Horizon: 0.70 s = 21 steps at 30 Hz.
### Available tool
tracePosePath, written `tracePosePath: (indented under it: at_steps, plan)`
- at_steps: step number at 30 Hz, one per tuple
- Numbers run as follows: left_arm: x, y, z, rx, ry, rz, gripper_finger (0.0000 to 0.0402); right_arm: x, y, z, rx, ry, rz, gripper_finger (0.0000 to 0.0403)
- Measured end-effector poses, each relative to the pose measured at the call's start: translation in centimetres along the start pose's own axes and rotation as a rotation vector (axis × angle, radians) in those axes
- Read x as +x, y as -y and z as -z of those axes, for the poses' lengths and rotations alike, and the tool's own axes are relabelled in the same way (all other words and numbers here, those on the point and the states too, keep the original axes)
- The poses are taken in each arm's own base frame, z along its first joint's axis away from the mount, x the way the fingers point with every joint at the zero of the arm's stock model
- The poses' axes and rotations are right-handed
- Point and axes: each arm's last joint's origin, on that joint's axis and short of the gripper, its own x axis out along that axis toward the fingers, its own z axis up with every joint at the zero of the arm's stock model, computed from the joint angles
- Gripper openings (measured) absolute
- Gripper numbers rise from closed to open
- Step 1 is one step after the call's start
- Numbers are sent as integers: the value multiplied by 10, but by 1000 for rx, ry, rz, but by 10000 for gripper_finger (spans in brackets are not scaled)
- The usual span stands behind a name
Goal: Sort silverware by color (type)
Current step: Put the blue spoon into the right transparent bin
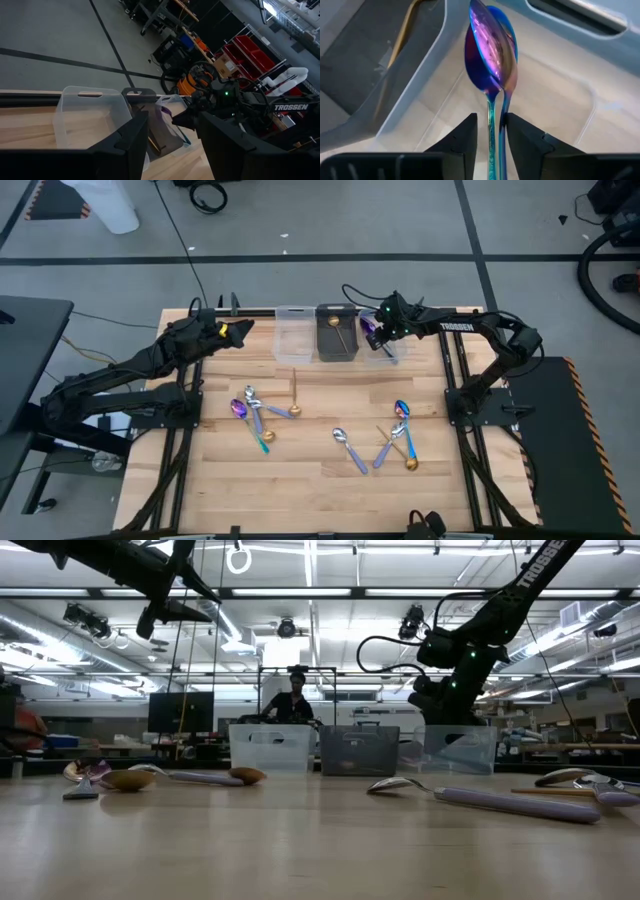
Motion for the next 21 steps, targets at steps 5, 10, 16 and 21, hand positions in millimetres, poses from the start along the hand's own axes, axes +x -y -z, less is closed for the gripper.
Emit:
tracePosePath:
  at_steps: [5,10,16,21]
  plan:
    - [0,0,0,1,-3,-3,181,0,-1,2,38,-28,-40,134]
    - [0,0,0,1,-3,-3,181,-3,-2,1,45,-64,-41,146]
    - [0,0,0,1,-3,-3,181,-16,-8,-21,-8,-61,-38,152]
    - [0,0,0,1,-4,-4,181,-32,-14,-44,-33,-23,-47,152]
